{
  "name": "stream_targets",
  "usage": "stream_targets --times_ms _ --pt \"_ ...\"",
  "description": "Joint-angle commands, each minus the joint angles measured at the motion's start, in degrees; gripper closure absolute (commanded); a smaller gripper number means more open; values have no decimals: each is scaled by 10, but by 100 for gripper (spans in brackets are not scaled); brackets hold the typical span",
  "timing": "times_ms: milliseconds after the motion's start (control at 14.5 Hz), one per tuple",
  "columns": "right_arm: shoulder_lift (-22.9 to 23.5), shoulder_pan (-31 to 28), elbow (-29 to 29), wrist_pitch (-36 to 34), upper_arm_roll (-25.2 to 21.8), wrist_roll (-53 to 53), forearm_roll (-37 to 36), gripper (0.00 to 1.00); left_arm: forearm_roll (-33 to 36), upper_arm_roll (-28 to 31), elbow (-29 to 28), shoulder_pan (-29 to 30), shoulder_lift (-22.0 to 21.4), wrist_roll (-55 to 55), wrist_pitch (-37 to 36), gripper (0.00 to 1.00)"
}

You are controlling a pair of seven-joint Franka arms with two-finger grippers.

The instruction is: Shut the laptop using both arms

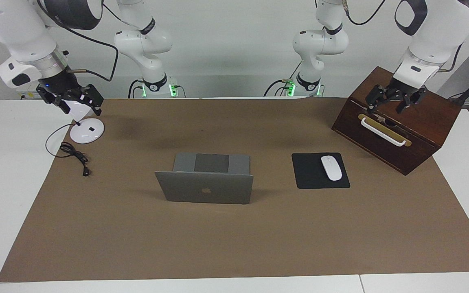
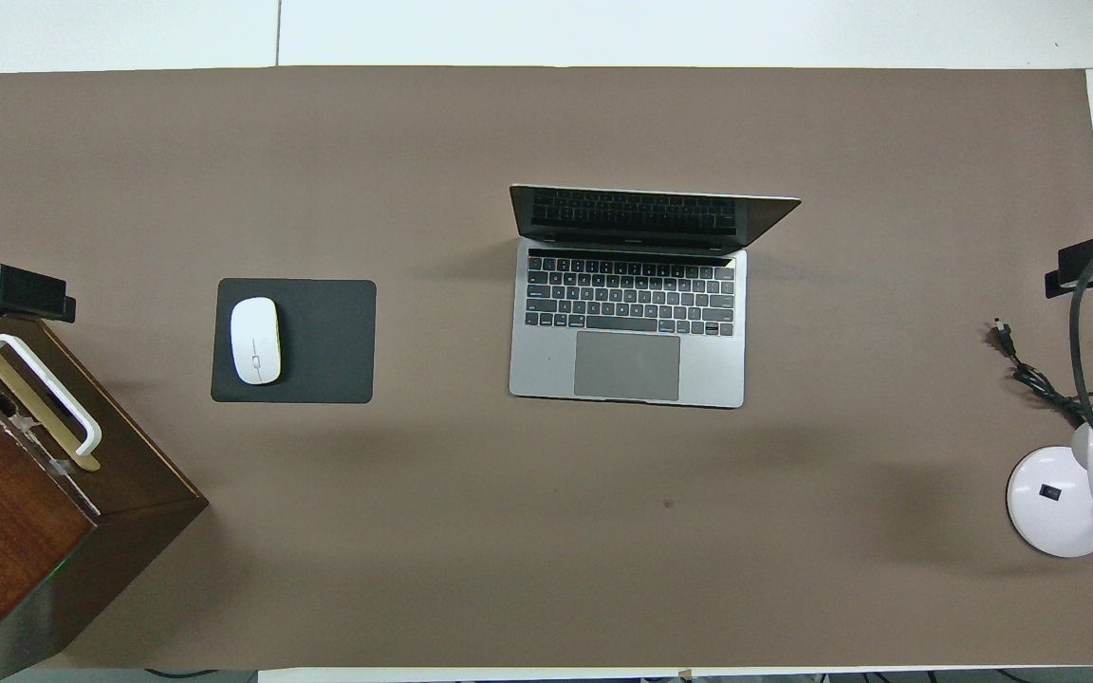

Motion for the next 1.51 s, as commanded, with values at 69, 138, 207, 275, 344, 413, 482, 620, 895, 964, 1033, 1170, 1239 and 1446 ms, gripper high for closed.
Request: stream_targets --times_ms 69,138,207,275,344,413,482,620,895,964,1033,1170,1239,1446 --pt "-7 -17 -6 11 6 8 2 0 -7 -3 -11 10 -4 -2 14 0" --pt "-6 -17 -4 14 6 8 2 0 -7 -4 -11 11 -4 -2 14 0" --pt "-5 -16 -3 20 6 9 2 0 -7 -4 -11 11 -4 -2 15 0" --pt "-4 -15 -3 26 7 9 2 1 -7 -4 -11 11 -4 -2 15 0" --pt "-3 -15 -4 33 7 10 1 1 -7 -4 -11 11 -4 -2 15 0" --pt "-1 -15 -3 37 7 10 1 1 -7 -4 -11 11 -4 -2 15 0" --pt "0 -17 -2 45 7 9 1 1 -7 -4 -11 11 -4 -2 15 0" --pt "2 -21 -1 62 7 8 1 1 -7 -4 -11 10 -4 -2 15 0" --pt "22 -22 13 88 7 8 1 1 -7 -3 -13 11 -5 -2 16 0" --pt "23 -22 13 97 7 9 1 1 -7 -4 -13 11 -5 -2 17 0" --pt "27 -22 13 106 7 9 1 1 -7 -4 -14 11 -5 -2 18 0" --pt "34 -22 14 127 7 9 2 2 -7 -4 -14 10 -5 -2 24 0" --pt "36 -20 13 139 8 11 4 3 -7 -4 -14 10 -5 -2 30 0" --pt "47 -13 14 169 11 15 9 4 -5 -4 -13 3 -4 -2 39 0"
